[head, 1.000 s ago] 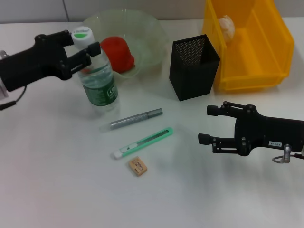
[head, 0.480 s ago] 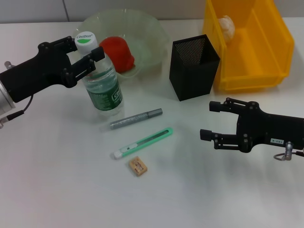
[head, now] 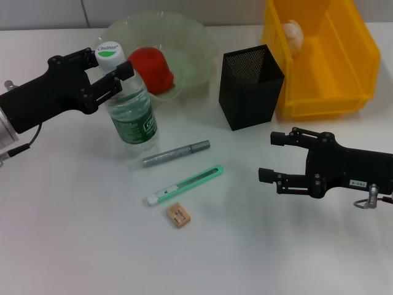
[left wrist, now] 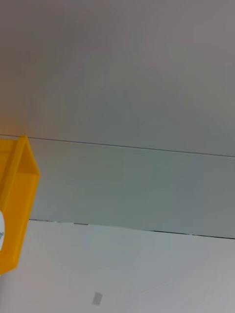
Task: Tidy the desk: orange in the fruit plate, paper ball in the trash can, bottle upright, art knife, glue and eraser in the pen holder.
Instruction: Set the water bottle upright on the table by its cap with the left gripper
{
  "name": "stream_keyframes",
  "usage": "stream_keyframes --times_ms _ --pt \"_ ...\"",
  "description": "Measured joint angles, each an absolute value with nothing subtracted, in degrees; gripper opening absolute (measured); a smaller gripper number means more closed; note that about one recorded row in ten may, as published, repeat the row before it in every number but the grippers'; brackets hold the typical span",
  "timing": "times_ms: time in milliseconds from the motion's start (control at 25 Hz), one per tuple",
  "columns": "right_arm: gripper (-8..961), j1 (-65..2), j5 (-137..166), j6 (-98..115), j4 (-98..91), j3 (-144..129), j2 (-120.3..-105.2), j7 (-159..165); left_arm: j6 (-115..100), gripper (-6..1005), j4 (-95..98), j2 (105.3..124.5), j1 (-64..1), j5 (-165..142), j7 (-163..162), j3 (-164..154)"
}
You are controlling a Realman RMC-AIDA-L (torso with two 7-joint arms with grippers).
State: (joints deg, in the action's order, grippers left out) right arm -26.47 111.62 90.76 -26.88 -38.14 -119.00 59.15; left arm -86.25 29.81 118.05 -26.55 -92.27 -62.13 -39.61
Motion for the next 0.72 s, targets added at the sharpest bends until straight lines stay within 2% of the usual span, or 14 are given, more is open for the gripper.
stream_keyframes --times_ms 720 --pt "822 -25.9 111.6 90.6 -26.8 -38.1 -119.00 59.1 -80.4 541 29.8 118.21 -26.4 -92.3 -61.9 -36.4"
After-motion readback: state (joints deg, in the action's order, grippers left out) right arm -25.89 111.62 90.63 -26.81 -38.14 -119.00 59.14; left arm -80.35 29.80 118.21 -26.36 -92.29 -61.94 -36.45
